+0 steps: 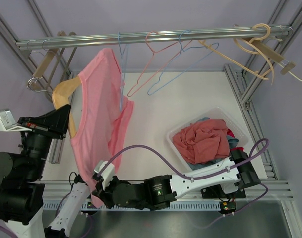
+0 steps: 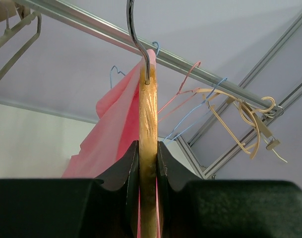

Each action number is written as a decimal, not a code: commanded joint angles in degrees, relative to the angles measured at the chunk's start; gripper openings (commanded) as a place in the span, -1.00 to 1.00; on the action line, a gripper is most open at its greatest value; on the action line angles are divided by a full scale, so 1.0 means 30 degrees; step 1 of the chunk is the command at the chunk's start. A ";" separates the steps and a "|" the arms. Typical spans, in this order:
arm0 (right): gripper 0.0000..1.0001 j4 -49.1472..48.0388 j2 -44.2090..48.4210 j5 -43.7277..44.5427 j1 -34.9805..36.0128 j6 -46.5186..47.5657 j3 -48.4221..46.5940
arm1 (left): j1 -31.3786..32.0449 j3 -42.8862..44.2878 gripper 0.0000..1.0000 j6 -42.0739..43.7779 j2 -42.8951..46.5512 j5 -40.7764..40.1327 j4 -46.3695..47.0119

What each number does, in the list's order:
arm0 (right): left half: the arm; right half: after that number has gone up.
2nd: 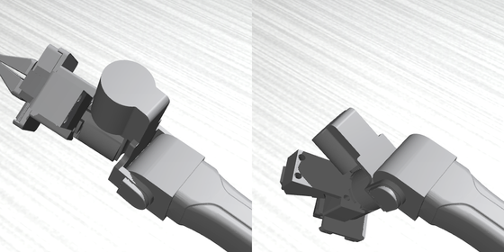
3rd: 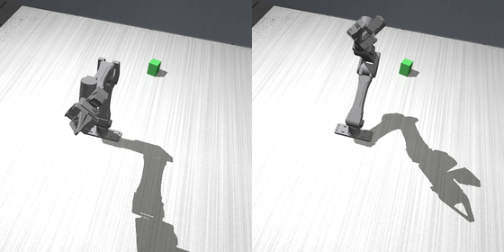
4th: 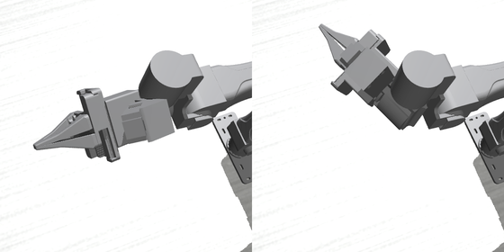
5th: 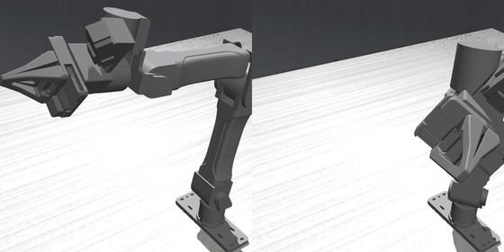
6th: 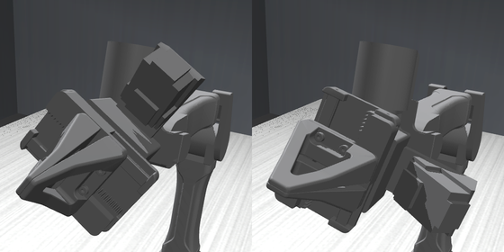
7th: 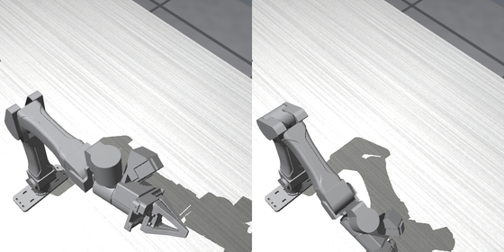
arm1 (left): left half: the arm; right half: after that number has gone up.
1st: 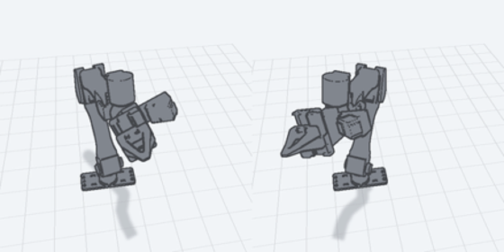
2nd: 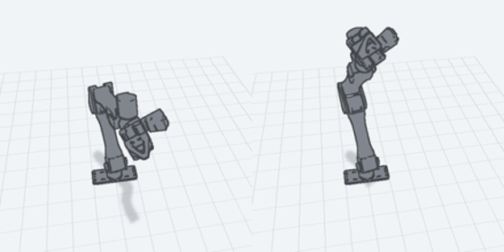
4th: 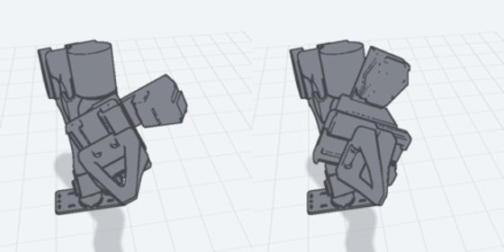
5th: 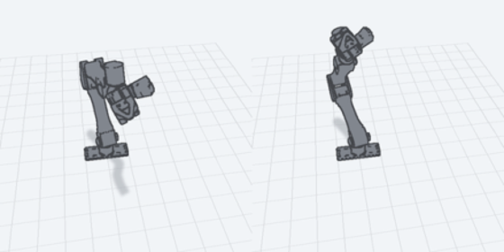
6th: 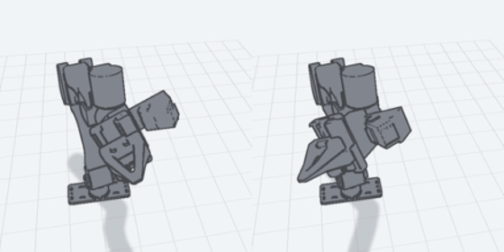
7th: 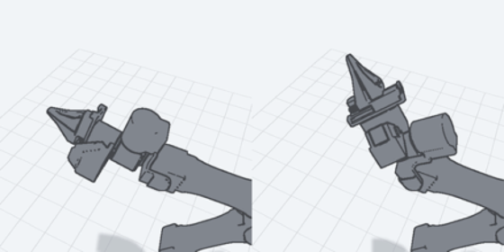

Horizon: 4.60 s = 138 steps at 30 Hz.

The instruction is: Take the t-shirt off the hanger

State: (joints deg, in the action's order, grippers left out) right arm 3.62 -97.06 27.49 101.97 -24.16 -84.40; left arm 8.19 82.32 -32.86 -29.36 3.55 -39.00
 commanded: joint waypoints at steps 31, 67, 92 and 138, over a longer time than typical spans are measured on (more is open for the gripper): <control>-1.00 1.2356 -0.1192 0.4459 0.5881 -0.5360 -0.2040 | 0.1197 1.1668 -1.00 0.0702 -0.3304 -0.1301 0.2512; -1.00 2.9443 0.5354 1.7907 0.7060 -1.2986 -0.8053 | 0.3981 0.4728 -1.00 -0.1995 0.2932 0.5992 0.3158; -0.37 0.2227 1.4950 -0.1159 -0.8061 0.5652 0.8266 | 0.3688 -0.3180 -1.00 -0.2699 0.6068 0.6052 0.4095; -1.00 0.6466 1.1818 0.4955 -1.2019 0.9516 -0.7365 | 0.4566 0.0244 -1.00 0.3541 0.5276 0.0487 -0.2526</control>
State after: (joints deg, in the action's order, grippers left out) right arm 18.20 -59.88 35.16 66.15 -2.02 -98.94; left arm 21.74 83.77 -24.47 -13.17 7.86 -46.76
